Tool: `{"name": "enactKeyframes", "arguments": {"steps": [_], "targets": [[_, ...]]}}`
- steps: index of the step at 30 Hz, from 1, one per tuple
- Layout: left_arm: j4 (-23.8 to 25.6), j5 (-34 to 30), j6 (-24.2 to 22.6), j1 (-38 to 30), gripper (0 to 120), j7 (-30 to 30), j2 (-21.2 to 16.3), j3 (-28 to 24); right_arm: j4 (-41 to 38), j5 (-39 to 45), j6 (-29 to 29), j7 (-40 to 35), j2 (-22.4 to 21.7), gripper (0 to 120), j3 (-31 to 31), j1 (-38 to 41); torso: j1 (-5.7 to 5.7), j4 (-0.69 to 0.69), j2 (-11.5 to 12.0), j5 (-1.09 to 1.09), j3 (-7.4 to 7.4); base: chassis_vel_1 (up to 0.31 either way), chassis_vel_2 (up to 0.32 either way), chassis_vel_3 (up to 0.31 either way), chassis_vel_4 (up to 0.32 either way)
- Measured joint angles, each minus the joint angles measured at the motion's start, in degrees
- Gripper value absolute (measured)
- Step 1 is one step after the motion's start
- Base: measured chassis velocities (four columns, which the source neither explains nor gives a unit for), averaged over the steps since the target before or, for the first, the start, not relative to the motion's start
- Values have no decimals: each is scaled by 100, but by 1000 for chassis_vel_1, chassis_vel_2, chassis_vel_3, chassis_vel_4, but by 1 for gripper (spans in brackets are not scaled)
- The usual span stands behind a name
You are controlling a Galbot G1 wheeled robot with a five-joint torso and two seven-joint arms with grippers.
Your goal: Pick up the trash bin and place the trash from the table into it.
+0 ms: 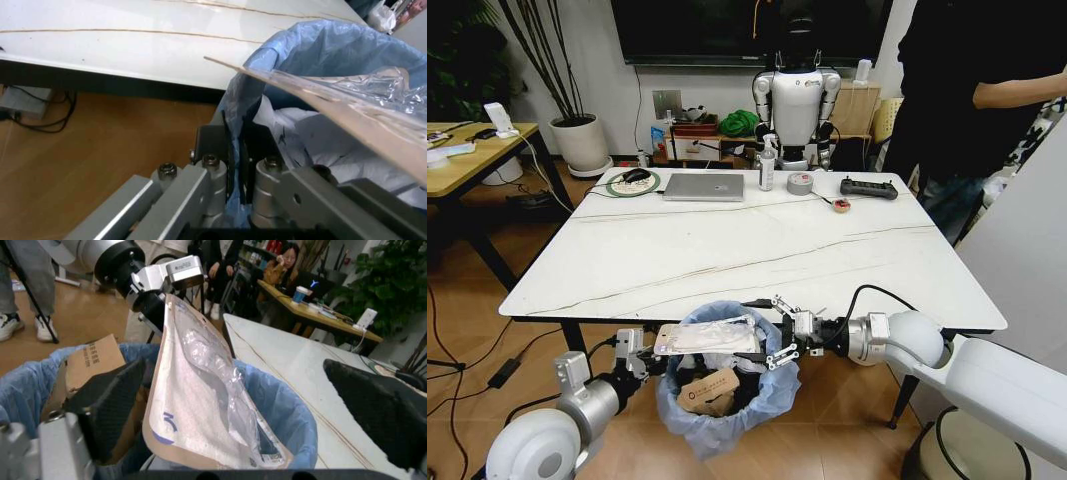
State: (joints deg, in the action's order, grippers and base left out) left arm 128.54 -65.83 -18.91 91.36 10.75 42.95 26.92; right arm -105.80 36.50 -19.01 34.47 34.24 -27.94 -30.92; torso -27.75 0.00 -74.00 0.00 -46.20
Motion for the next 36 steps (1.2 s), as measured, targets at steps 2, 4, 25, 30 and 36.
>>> {"name": "enactKeyframes", "arguments": {"steps": [2,4,25,30,36], "targets": [[-2,8,0,12,0,3,-19,5,0,-4,-22,8,-2,100,24,-25,0,0,0,0,0,0,0,0,0],[-2,9,0,20,0,6,-31,7,0,-6,-40,10,-6,100,56,-61,0,0,0,0,0,0,0,0,0],[31,218,17,187,0,-26,102,99,517,801,394,-1859,85,100,3144,-1809,0,2,0,2,0,0,0,0,0],[9,208,27,139,0,-37,62,98,679,1028,574,-2227,-92,100,3916,-2489,0,-3,0,1,0,0,0,0,0],[-2,195,34,103,0,-51,57,72,696,1075,653,-2421,-154,100,4496,-3008,0,1,-1,1,0,0,0,0,0]]}}
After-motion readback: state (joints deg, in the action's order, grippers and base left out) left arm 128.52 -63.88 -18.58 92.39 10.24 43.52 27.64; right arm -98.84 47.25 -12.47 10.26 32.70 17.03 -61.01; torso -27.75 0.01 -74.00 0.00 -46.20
